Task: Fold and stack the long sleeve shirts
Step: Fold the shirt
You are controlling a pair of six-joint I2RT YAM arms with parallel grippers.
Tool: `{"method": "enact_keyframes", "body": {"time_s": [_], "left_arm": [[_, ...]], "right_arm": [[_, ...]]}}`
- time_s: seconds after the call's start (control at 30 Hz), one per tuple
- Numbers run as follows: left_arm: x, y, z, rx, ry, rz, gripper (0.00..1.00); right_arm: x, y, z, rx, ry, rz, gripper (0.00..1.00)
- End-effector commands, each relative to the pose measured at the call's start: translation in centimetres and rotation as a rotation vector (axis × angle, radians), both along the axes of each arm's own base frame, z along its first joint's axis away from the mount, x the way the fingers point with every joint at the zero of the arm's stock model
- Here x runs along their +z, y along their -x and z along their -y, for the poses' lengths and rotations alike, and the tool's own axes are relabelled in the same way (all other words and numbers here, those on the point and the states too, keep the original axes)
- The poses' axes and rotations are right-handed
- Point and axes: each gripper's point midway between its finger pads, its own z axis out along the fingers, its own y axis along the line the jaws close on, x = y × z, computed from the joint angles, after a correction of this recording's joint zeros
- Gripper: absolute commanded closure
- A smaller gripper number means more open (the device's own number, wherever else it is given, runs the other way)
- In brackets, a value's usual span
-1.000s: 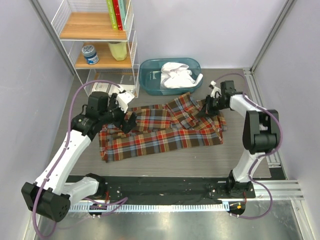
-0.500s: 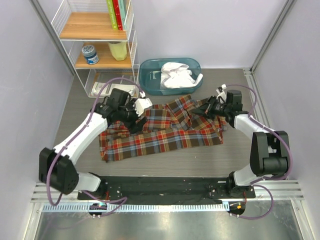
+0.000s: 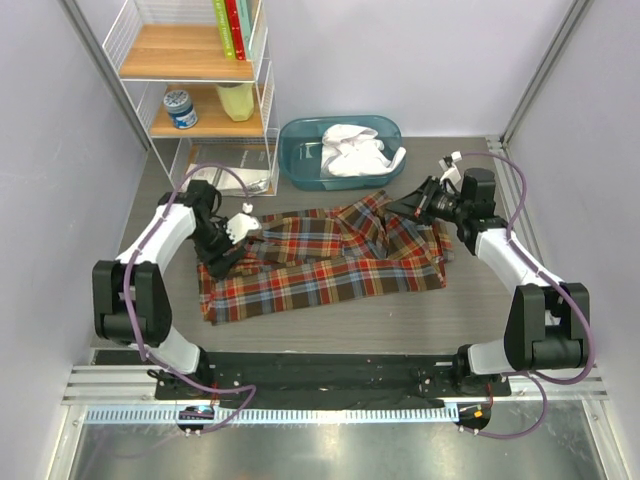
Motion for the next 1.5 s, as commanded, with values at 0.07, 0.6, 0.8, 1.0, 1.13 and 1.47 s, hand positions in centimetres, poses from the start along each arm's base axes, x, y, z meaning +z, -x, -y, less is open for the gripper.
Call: {"method": "enact_keyframes", "body": {"time_s": [0.07, 0.6, 0.8, 1.0, 1.13, 1.47], "left_arm": [[-2.5, 1.1, -1.3, -0.064, -0.07, -0.113, 0.27], [-2.7, 0.0, -1.0, -0.073, -0.058, -0.163, 0.89], [-2.4, -0.2, -0.9, -0.086, -0.054, -0.179, 1.0], [-2.3, 1.0, -0.7, -0.087, -0.042, -0.224, 0.53], [-3.7, 1.3, -1.1, -0.07, -0.062, -0.231, 0.44], [-3.4, -0.6, -1.3, -0.042, -0.084, -0.203, 1.0]], "right_arm": [[3.2, -0.1, -0.2, 0.036, 0.02, 0.106, 0.99], [4.3, 0.8, -0.6, 0.051, -0.007, 0.118, 0.99], [4.4, 0.7, -0.6, 0.056, 0.001, 0.13, 0.99], [4.4, 0.8, -0.5, 0.058, 0.014, 0.133, 0.99], [4.0, 0.9, -0.6, 0.064, 0.014, 0.125, 0.99], [4.0, 1.6, -0.8, 0.084, 0.0, 0.116, 0.99]]}}
